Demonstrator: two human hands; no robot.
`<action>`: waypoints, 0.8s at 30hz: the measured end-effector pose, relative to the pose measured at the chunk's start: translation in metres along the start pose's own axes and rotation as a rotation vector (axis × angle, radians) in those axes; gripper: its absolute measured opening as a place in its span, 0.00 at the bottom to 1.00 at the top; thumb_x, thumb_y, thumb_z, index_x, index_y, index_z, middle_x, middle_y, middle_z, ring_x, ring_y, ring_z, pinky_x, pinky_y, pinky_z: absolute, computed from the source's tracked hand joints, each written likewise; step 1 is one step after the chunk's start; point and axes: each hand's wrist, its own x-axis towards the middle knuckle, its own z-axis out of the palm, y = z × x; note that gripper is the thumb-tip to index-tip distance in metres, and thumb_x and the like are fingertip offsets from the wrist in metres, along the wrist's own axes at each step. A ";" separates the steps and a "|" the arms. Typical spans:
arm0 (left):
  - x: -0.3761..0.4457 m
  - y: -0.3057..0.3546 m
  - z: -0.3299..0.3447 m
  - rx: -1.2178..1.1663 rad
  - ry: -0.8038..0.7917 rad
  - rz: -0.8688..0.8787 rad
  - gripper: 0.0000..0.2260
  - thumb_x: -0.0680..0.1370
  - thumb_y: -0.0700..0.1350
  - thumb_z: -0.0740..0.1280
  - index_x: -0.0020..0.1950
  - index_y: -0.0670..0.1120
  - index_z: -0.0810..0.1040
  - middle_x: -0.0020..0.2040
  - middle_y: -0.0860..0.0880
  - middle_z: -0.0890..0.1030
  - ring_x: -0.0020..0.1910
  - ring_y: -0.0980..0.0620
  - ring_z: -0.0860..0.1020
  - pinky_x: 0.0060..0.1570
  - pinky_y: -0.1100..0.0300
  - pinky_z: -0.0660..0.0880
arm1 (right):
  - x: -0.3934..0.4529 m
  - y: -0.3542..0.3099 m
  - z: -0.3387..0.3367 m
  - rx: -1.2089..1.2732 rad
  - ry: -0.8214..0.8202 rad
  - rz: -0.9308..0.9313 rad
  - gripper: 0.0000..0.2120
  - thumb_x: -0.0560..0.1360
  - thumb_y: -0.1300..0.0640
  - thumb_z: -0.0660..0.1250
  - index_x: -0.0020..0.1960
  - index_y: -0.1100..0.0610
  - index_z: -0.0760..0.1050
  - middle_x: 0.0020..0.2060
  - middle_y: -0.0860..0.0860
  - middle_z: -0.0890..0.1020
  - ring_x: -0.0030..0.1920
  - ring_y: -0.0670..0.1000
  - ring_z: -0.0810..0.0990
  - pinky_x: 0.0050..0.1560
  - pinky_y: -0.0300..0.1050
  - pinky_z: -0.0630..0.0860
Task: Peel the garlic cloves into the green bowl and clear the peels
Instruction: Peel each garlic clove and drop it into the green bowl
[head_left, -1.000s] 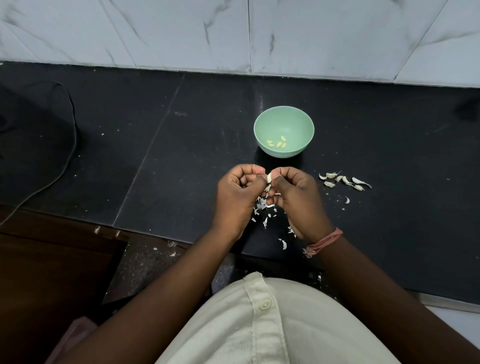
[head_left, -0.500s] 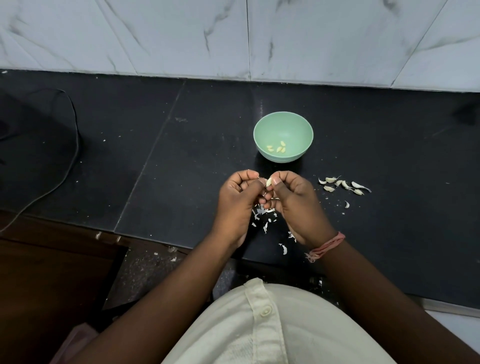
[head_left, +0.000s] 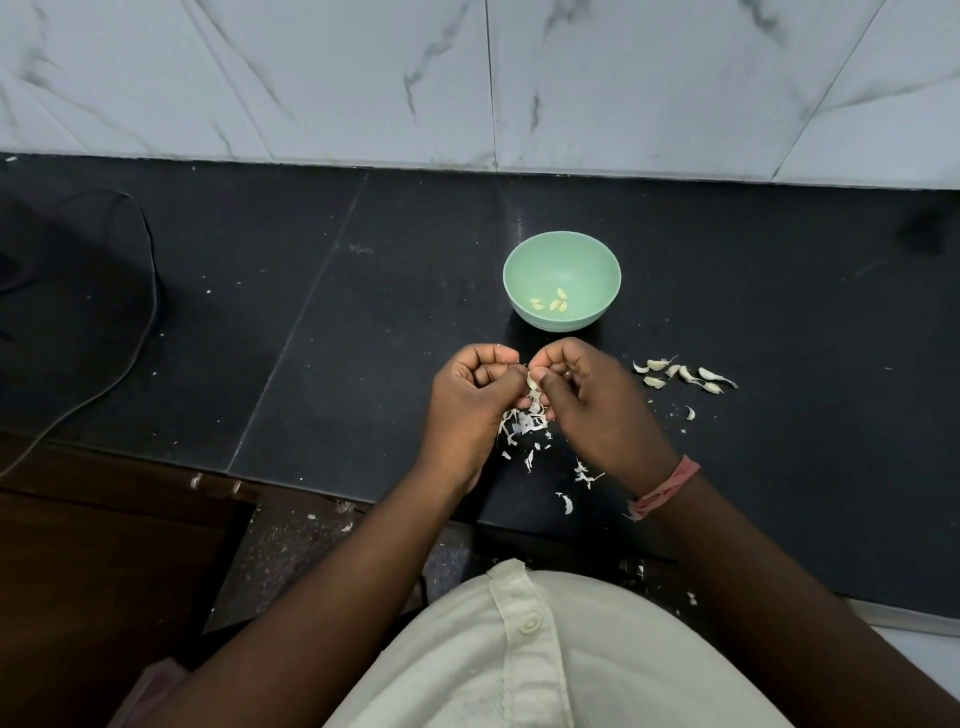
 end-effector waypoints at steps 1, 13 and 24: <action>0.000 0.000 0.001 -0.009 0.001 -0.018 0.07 0.77 0.31 0.68 0.53 0.37 0.77 0.35 0.45 0.79 0.31 0.51 0.79 0.38 0.60 0.79 | -0.001 -0.001 0.000 0.001 0.007 -0.002 0.04 0.79 0.63 0.66 0.49 0.56 0.78 0.35 0.45 0.81 0.34 0.41 0.79 0.39 0.35 0.74; 0.008 0.010 0.013 -0.322 -0.060 -0.204 0.06 0.77 0.30 0.67 0.49 0.40 0.75 0.36 0.43 0.80 0.34 0.51 0.80 0.37 0.63 0.80 | 0.001 -0.001 -0.004 0.122 0.071 -0.020 0.05 0.80 0.63 0.66 0.53 0.55 0.78 0.41 0.49 0.83 0.42 0.49 0.83 0.45 0.50 0.81; 0.025 0.018 0.008 -0.280 -0.064 -0.197 0.06 0.78 0.30 0.64 0.46 0.40 0.73 0.33 0.42 0.75 0.30 0.51 0.76 0.34 0.61 0.78 | 0.014 -0.012 0.013 0.367 0.231 0.061 0.04 0.79 0.67 0.67 0.50 0.62 0.80 0.38 0.59 0.84 0.36 0.53 0.83 0.41 0.44 0.83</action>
